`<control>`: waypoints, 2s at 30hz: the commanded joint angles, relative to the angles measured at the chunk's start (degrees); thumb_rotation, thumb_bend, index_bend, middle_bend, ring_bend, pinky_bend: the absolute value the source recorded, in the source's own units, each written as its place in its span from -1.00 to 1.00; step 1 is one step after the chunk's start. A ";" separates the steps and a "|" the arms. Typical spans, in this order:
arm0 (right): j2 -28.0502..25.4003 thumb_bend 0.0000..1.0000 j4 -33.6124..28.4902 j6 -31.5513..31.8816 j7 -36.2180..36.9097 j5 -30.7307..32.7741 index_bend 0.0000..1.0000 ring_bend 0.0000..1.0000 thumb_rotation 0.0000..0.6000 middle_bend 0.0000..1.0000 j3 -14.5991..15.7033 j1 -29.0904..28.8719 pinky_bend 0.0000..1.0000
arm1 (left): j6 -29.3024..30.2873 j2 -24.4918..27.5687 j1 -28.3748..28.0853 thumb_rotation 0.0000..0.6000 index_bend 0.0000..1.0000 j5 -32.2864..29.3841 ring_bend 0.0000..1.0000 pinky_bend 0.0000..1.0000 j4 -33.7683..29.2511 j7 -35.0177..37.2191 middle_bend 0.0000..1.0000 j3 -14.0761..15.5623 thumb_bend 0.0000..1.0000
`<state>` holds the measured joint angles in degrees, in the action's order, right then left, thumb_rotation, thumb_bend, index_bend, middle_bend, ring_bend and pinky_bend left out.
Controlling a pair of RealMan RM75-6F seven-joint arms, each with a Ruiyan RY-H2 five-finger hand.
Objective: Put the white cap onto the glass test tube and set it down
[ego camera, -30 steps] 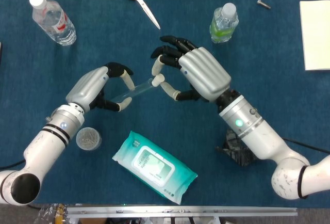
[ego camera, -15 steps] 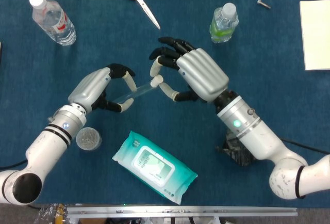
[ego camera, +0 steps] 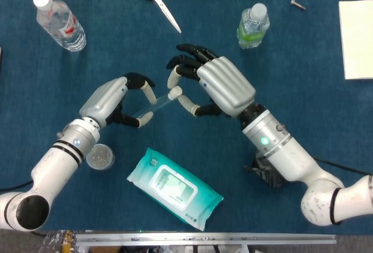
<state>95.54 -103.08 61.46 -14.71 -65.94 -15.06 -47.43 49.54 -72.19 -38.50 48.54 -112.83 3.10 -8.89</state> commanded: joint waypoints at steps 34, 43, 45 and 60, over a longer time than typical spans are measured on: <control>0.49 -0.12 1.71 -1.00 1.42 -0.21 -0.02 -0.76 1.00 -0.36 -0.24 0.08 -0.66 | -0.60 0.53 0.08 1.00 0.06 -0.03 -0.78 -0.69 1.00 1.29 -0.52 -0.08 -0.32; 0.50 -0.12 2.28 -1.39 2.10 -0.49 -0.32 -0.76 1.00 -0.37 -0.19 0.09 -0.66 | -0.95 0.56 0.32 1.00 0.06 0.32 -0.78 -0.68 1.55 2.06 -0.52 -0.11 -0.32; 0.53 -0.12 2.36 -1.47 2.25 -0.54 -0.35 -0.76 1.00 -0.37 -0.20 0.07 -0.66 | -1.01 0.61 0.38 1.00 0.06 0.39 -0.78 -0.66 1.64 2.23 -0.52 -0.13 -0.32; -1.16 -0.12 2.12 -1.47 2.63 -1.27 -0.38 -0.76 1.00 -0.37 0.05 0.68 -0.66 | -1.58 1.26 1.21 1.00 0.06 1.73 -0.78 -0.66 3.42 3.56 -0.52 0.10 -0.32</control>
<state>94.74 -100.75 60.01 -11.95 -67.12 -15.11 -46.87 48.01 -70.98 -37.38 50.11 -109.57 6.60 -8.87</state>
